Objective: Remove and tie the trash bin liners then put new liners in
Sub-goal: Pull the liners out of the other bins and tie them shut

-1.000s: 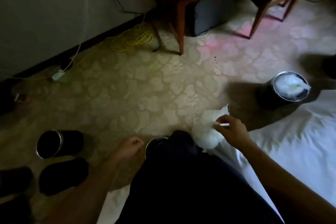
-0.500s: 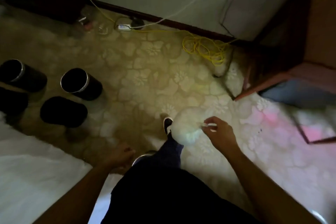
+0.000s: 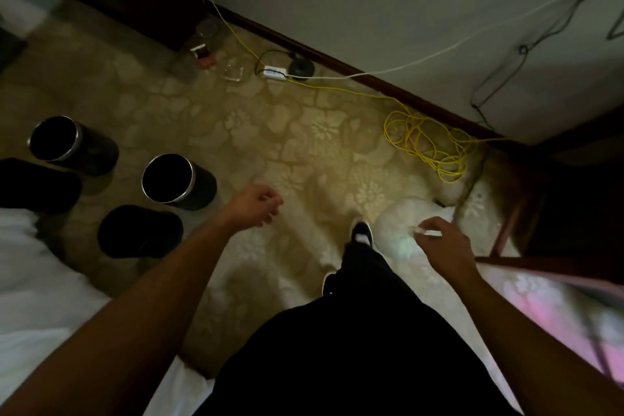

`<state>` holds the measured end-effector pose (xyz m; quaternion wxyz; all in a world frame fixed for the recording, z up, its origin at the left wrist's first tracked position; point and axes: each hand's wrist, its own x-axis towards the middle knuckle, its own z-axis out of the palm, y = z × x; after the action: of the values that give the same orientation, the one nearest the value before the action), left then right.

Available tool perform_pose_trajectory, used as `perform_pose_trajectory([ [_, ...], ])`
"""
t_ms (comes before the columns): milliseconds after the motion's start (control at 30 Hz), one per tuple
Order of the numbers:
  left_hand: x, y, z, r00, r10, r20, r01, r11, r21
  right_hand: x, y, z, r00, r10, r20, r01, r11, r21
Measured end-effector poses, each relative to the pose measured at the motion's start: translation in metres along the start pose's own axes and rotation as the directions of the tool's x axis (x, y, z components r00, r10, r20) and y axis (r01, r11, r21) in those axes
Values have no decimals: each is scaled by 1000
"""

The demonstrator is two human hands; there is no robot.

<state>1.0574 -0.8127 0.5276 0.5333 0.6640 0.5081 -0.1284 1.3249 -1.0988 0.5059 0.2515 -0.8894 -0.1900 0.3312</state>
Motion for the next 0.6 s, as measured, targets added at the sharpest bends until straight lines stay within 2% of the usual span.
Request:
perform_pose_trajectory([
  [167, 64, 9, -69, 995, -52, -81, 43, 992, -115, 104, -76, 25, 995, -33, 95, 35, 999, -15],
  [300, 84, -13, -113, 964, -241, -115, 218, 959, -181, 187, -173, 59, 951, -143, 274, 151, 988, -9],
  [467, 76, -46, -159, 877, -453, -163, 359, 841, -405, 252, -329, 108, 780, -334, 530, 402, 915, -16],
  [600, 73, -66, -190, 809, -558, -184, 365, 723, -586, 279, -455, 161, 635, -453, 626, 520, 850, 88],
])
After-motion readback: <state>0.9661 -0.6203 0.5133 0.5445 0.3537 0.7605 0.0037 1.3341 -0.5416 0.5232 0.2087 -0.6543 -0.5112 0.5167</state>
